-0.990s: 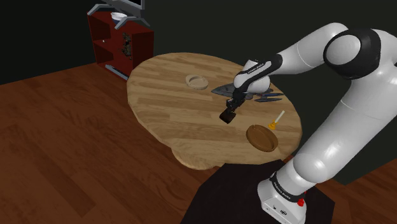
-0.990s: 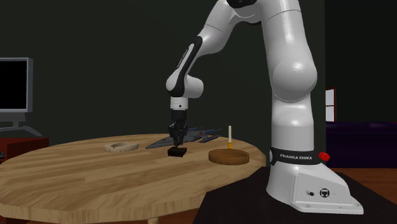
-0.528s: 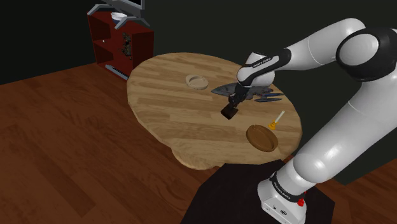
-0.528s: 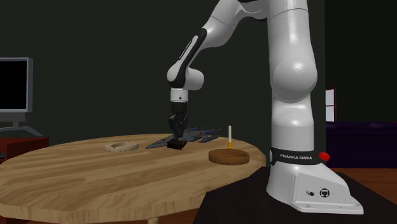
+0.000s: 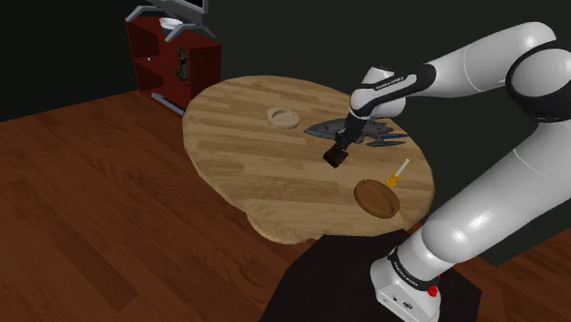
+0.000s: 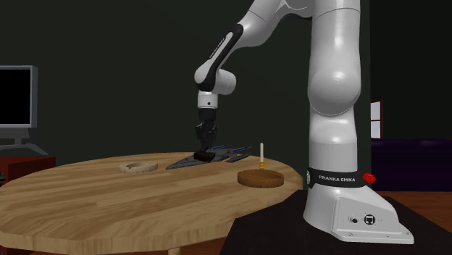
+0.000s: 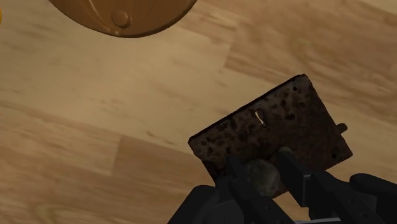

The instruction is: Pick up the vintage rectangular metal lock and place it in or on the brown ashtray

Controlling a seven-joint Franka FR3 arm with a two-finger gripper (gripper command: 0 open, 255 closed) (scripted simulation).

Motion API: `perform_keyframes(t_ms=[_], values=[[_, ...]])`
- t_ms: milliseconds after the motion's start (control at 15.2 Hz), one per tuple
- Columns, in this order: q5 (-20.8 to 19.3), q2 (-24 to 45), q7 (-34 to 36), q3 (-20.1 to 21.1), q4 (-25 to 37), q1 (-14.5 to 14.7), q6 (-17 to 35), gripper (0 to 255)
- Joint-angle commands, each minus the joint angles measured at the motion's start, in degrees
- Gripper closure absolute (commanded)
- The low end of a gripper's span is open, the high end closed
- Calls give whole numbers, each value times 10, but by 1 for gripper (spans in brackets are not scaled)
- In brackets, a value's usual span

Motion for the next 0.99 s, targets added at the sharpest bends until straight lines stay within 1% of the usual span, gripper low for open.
perform_keyframes(t_ms=[0,264,462,924], values=[[-13,-33,-9,-9,-33,-10,1,255],[-45,-102,-35,-32,-94,-39,-4,255],[-72,-154,-56,-50,-134,-66,-14,255],[-141,-268,-121,-97,-202,-145,-56,255]])
